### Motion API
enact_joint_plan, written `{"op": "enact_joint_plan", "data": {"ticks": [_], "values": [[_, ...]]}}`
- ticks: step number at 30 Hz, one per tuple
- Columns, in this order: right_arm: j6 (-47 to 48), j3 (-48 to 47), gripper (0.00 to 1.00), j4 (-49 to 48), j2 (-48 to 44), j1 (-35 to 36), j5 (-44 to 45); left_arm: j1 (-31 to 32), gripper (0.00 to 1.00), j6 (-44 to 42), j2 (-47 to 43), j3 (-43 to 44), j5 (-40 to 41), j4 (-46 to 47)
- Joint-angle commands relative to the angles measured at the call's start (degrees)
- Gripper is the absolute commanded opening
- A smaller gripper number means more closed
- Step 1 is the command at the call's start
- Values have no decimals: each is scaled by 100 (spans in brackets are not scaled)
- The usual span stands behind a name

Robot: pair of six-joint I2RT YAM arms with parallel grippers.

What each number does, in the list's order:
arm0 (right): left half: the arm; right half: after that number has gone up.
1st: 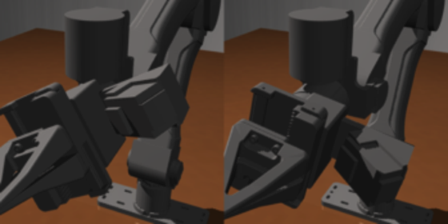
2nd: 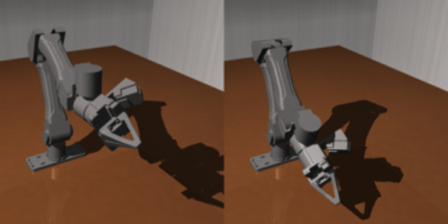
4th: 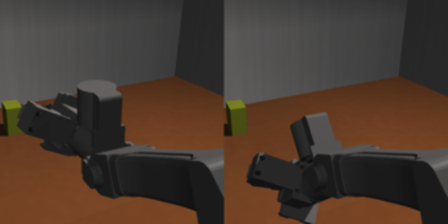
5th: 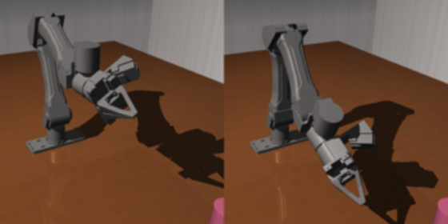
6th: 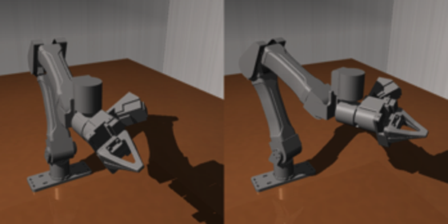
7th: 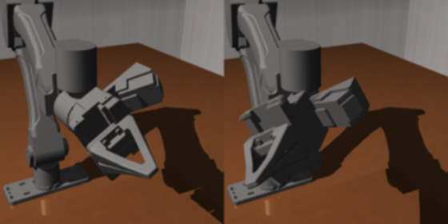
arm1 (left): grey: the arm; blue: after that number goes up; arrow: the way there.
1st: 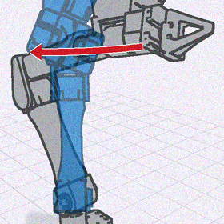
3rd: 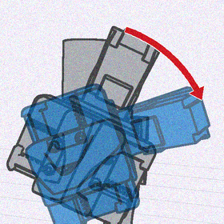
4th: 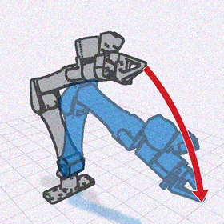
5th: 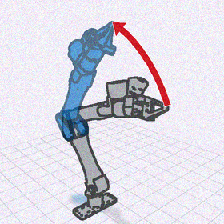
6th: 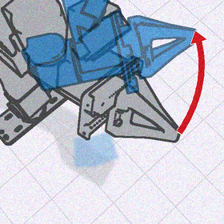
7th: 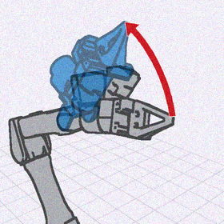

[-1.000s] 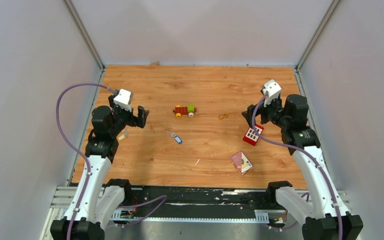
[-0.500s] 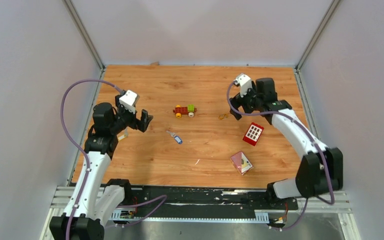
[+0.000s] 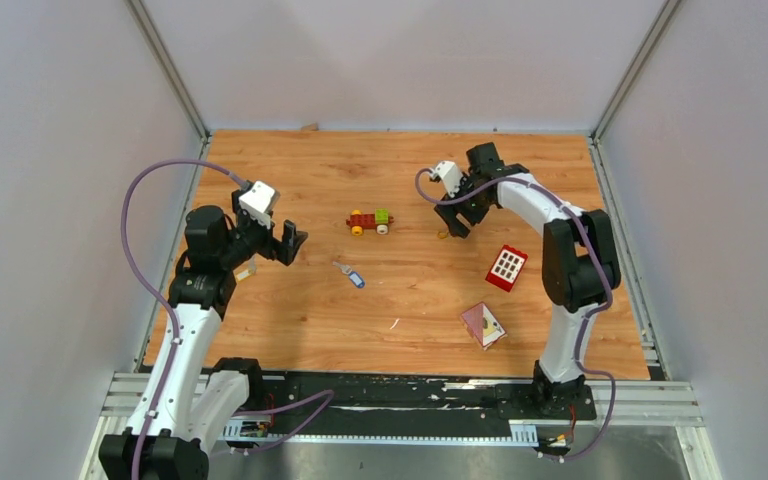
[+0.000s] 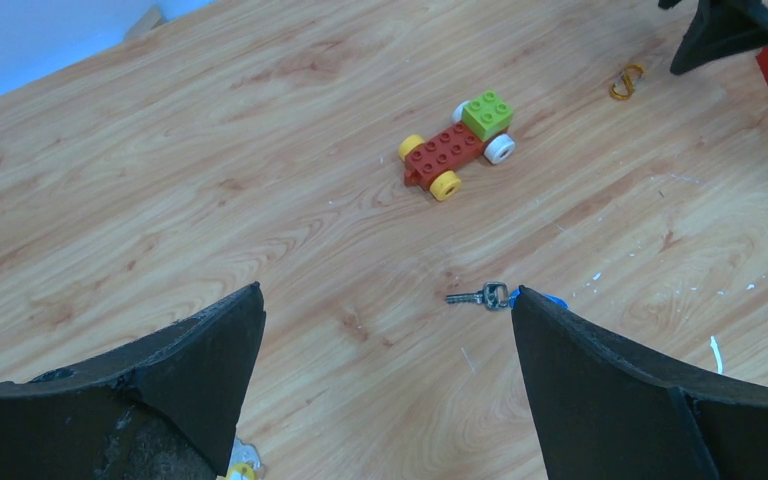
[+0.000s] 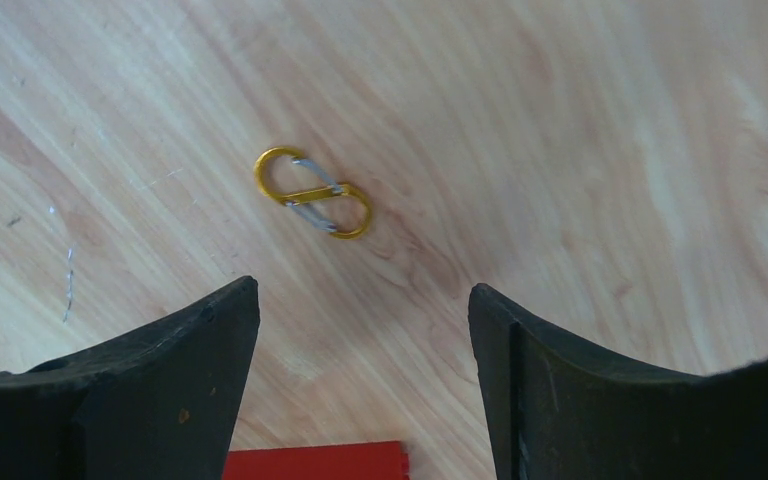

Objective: Put the keys on the keyring

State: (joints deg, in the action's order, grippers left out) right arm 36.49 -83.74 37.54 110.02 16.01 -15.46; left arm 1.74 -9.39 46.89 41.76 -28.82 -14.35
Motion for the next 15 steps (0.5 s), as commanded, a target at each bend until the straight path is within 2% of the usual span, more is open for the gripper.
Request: {"op": "enact_joint_plan", "data": {"ticks": [1,15], "values": [[881,-324,76,558,277,226,-205,-24,100,-107,-6,17,-120,142],[1809,-930,71,991,1058,331,-204,-27,100,-99,21,25,-98,143]]}}
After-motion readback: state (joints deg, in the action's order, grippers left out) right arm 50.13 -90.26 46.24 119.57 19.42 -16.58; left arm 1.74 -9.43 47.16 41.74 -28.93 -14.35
